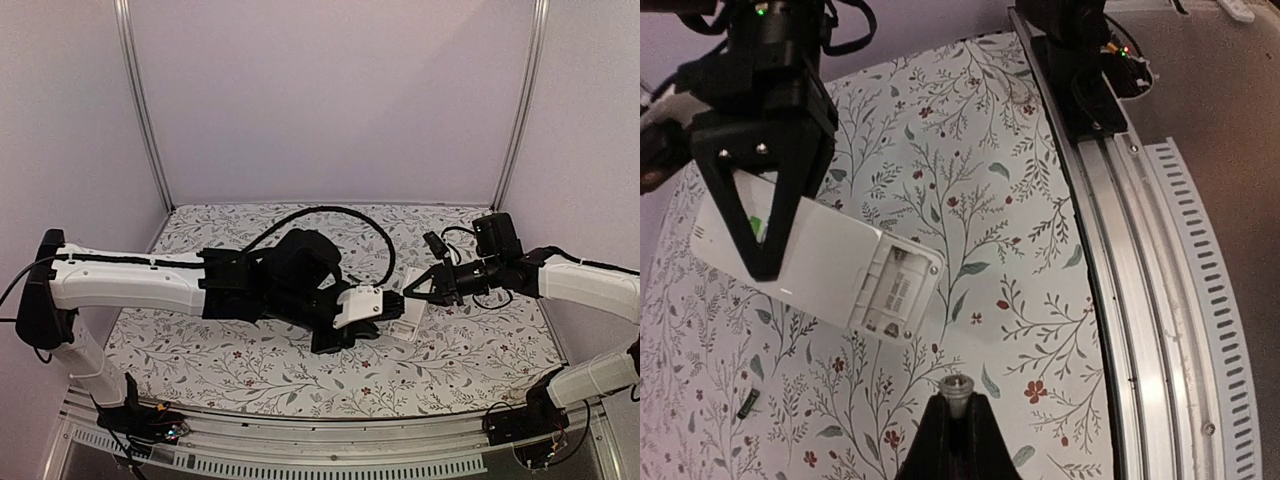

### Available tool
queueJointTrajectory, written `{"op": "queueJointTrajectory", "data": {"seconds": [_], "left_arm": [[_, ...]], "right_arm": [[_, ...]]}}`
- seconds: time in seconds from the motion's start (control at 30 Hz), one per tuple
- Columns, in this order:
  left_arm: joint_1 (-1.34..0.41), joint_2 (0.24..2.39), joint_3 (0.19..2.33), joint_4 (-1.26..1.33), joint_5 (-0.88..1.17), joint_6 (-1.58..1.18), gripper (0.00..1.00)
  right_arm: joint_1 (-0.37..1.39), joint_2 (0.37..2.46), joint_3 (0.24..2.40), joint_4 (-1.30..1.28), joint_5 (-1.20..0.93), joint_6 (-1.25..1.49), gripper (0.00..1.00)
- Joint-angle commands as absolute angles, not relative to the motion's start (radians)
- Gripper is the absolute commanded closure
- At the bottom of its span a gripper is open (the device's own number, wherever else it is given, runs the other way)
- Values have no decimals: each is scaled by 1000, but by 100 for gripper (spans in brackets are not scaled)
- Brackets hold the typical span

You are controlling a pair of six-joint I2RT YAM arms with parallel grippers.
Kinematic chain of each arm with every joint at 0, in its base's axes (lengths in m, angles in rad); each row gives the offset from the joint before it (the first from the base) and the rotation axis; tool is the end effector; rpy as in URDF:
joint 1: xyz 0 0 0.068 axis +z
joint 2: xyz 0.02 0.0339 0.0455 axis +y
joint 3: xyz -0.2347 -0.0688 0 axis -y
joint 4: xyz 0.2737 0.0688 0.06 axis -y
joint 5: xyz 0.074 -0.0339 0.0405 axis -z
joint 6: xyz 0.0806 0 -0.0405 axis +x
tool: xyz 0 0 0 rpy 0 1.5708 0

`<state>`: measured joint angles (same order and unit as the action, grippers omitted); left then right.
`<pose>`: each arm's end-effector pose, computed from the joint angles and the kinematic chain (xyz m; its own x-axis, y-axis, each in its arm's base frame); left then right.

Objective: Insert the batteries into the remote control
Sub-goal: Place the battery in the battery compartment.

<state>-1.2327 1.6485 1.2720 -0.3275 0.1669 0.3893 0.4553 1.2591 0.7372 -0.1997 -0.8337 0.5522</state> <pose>0.1306 -0.4118 0.2033 0.1704 0.6437 -0.7460 0.9810 -0.0397 0.1898 0.2535 0.1905 0.1678 -0.9220 -0.0589 -0.3826 -0.3655 0.4582 0.8102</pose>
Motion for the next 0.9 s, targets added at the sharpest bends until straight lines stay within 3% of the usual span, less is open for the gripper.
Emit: {"op": "queueJointTrajectory", "data": {"seconds": [0.0,0.87], "left_arm": [[-1224,1657,1258,-214,220,416,100],[-1214,1746,1294,-187,249,487,100]], "right_arm": [[516,1282,776,-113,-845,595,100],[652,1351,778,81,-867,719,100]]}}
